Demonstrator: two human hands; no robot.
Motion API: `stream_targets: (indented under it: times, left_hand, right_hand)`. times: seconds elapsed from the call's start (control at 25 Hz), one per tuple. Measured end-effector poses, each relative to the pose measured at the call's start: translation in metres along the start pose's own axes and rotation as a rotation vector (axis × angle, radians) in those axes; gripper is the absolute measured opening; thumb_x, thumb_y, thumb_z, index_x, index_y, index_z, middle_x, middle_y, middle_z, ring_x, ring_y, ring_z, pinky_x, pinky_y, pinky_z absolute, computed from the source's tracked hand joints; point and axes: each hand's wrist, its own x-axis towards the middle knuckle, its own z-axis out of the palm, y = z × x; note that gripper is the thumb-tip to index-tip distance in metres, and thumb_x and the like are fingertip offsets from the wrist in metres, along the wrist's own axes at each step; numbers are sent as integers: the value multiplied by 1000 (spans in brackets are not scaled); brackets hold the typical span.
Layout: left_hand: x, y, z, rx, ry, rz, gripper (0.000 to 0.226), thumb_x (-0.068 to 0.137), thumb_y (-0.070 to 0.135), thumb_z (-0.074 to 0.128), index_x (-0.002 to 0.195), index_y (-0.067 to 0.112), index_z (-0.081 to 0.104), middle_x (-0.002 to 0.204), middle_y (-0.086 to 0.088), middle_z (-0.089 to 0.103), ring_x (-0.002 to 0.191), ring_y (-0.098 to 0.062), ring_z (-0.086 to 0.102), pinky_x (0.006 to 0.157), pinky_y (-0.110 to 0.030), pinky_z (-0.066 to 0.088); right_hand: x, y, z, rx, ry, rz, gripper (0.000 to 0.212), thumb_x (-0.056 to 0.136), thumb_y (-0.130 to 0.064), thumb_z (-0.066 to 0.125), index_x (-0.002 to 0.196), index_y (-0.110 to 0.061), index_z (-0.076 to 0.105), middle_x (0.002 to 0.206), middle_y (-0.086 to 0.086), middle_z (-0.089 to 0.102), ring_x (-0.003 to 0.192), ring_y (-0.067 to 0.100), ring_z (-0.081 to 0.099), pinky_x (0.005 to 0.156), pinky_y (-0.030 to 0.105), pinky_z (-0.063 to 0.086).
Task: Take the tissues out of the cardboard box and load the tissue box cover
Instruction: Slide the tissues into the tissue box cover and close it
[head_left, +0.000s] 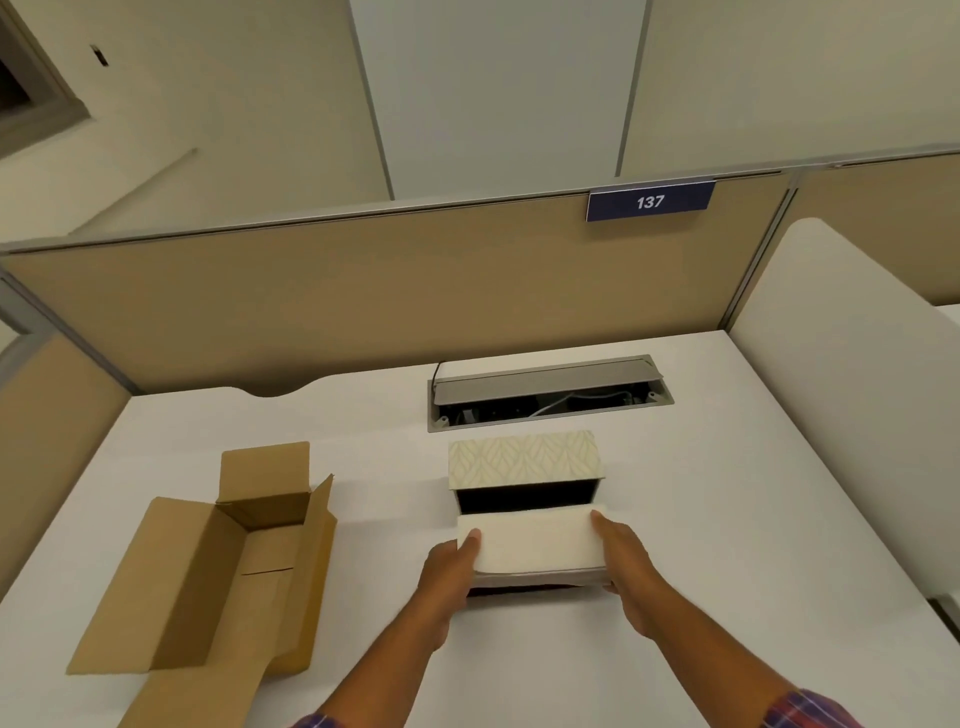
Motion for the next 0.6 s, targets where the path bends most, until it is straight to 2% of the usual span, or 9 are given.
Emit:
stream_targets:
  times: [0.2,0.28,0.36,0.44,0.6]
  left_hand:
    - [33,14,0,-2,20,21,22,103,46,61,109,26,65,104,5,69,96,-18,65,72,-30,57]
    - [44,14,0,3,33,0,24,101,45,63,109,22,67,104,3,70,96,-19,66,80,-34,61]
    - [51,15,1,17,63,-35,28,102,49,59,106,21,65,102,2,68,95,-20,65,91,-40,62]
    - [56,18,4,26,102,-58,30,105,50,53,106,21,60,98,3,63,91,-19,62,93,-40,60]
    - [62,22,10,16,137,-64,32,108,45,51,112,15,60,96,1,62,89,-19,60,102,-46,59]
  right_hand:
    - [29,-14,7,-29,18,4,47,109,-44,43,145,-14,49,134,7,55,121,28,52,106,46,46]
    - [37,-15,10,-35,12,10,44,109,-43,43,142,-14,51,134,7,57,119,27,53,103,44,46]
    - [42,-15,15,-28,20,19,43,109,-47,40,137,-16,52,132,5,56,119,26,52,107,45,45]
    - [46,-16,18,-18,48,24,38,109,-53,35,129,-24,50,129,3,55,115,25,51,110,46,44]
    - [56,-12,21,-93,110,-13,46,108,-52,35,127,-16,56,126,6,60,105,21,56,96,40,45]
